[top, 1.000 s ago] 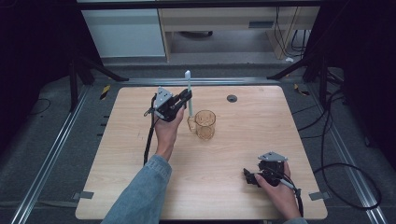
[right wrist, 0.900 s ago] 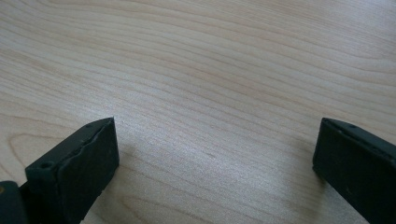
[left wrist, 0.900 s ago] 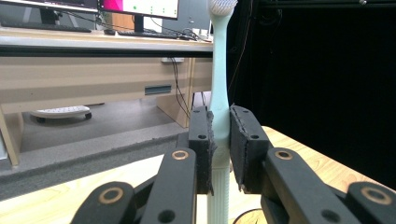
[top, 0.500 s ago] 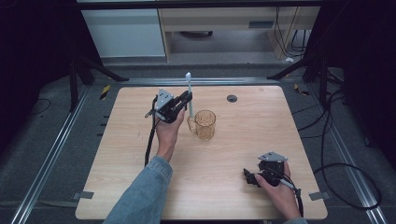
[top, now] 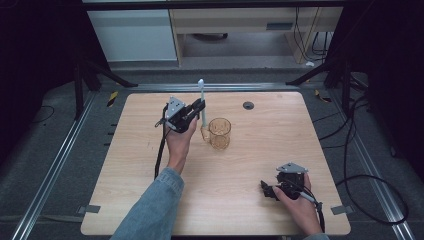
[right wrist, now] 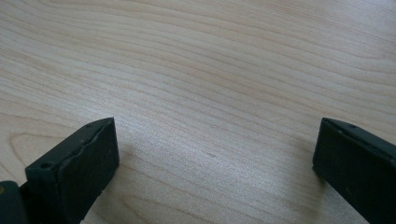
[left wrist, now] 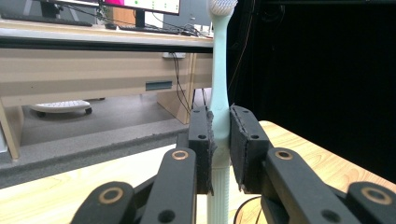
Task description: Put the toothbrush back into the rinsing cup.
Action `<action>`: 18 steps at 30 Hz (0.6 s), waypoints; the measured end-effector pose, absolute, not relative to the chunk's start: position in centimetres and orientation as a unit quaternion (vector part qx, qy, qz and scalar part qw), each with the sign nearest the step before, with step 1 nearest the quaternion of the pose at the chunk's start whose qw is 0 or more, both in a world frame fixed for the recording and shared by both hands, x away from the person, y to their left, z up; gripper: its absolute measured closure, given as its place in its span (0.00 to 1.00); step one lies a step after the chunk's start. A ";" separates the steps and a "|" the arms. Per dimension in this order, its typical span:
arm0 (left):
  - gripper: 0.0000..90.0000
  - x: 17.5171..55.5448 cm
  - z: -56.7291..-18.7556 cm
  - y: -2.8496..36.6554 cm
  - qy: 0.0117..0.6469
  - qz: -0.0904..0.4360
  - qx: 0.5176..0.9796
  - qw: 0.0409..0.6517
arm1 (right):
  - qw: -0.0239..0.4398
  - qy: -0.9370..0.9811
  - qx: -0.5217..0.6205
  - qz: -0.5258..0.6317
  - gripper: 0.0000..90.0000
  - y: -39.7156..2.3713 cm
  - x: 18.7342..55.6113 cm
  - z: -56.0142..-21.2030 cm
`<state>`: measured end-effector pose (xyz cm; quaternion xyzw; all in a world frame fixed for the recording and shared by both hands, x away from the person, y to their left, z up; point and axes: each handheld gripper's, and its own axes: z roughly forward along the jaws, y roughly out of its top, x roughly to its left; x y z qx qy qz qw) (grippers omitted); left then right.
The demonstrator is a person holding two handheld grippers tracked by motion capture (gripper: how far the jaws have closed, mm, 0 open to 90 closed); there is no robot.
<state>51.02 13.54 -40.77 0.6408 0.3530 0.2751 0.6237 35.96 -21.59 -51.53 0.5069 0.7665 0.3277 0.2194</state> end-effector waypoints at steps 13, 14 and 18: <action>0.87 51.0 -41.7 13.3 0.356 0.269 0.641 0.624 | 0.220 0.766 0.507 0.328 0.01 -21.6 35.9 -51.5; 0.87 51.0 -41.8 13.3 0.355 0.269 0.642 0.623 | 0.219 0.766 0.507 0.328 0.01 -21.6 35.9 -51.5; 0.87 51.0 -42.1 13.2 0.356 0.269 0.641 0.624 | 0.220 0.766 0.507 0.327 0.01 -21.6 35.9 -51.5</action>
